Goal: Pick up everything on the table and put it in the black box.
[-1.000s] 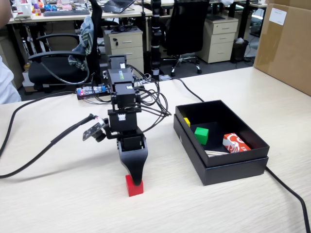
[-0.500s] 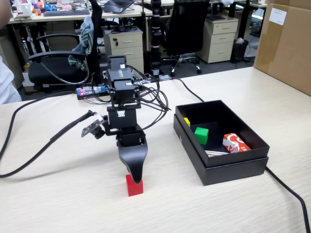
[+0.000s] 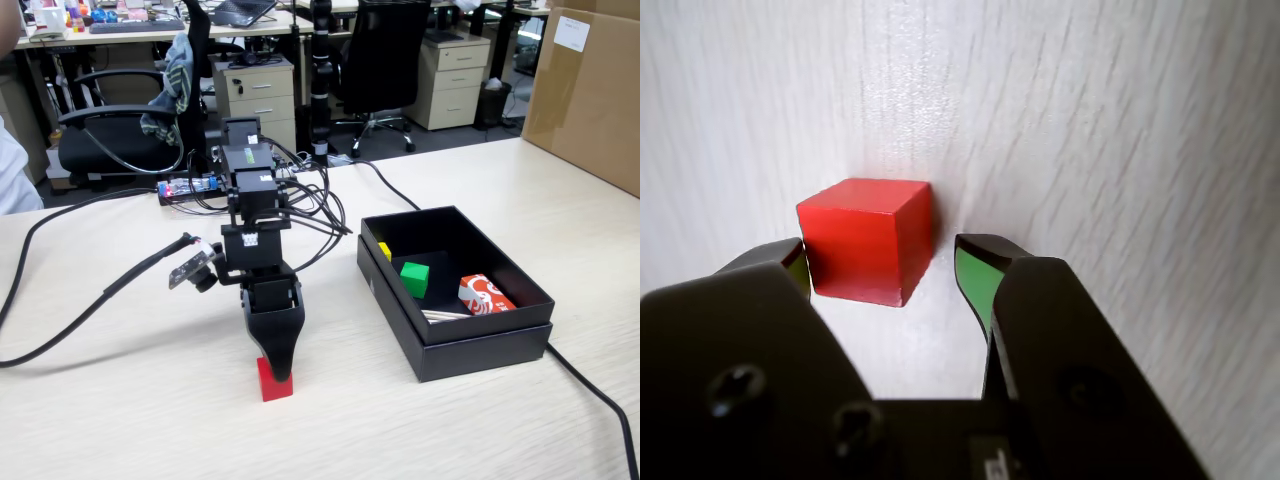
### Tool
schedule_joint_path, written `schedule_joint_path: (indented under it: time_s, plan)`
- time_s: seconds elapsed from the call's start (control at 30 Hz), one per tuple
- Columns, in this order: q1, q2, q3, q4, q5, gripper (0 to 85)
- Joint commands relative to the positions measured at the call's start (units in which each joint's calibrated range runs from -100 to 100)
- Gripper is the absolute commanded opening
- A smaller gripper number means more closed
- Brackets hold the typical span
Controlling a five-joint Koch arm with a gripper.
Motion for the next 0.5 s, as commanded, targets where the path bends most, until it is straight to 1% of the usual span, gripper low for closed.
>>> schedule_joint_path:
  time_s: [0.0,0.13,0.17,0.23,0.27,0.4,0.47]
  plan:
    - [-0.05,-1.54,3.45,-2.50,0.59,30.9]
    - [-0.20,-1.77,3.72,-3.45,1.71,31.6]
    - [-0.20,-1.77,3.90,-3.45,1.71,34.6]
    - [-0.20,-1.77,4.08,-3.28,1.56,45.9]
    - [-0.15,-1.89,4.36,-2.85,1.37,48.7]
    - [0.00,-1.66,4.17,-2.59,1.03,48.3]
    - [0.00,-1.66,4.08,-2.59,1.03,46.7]
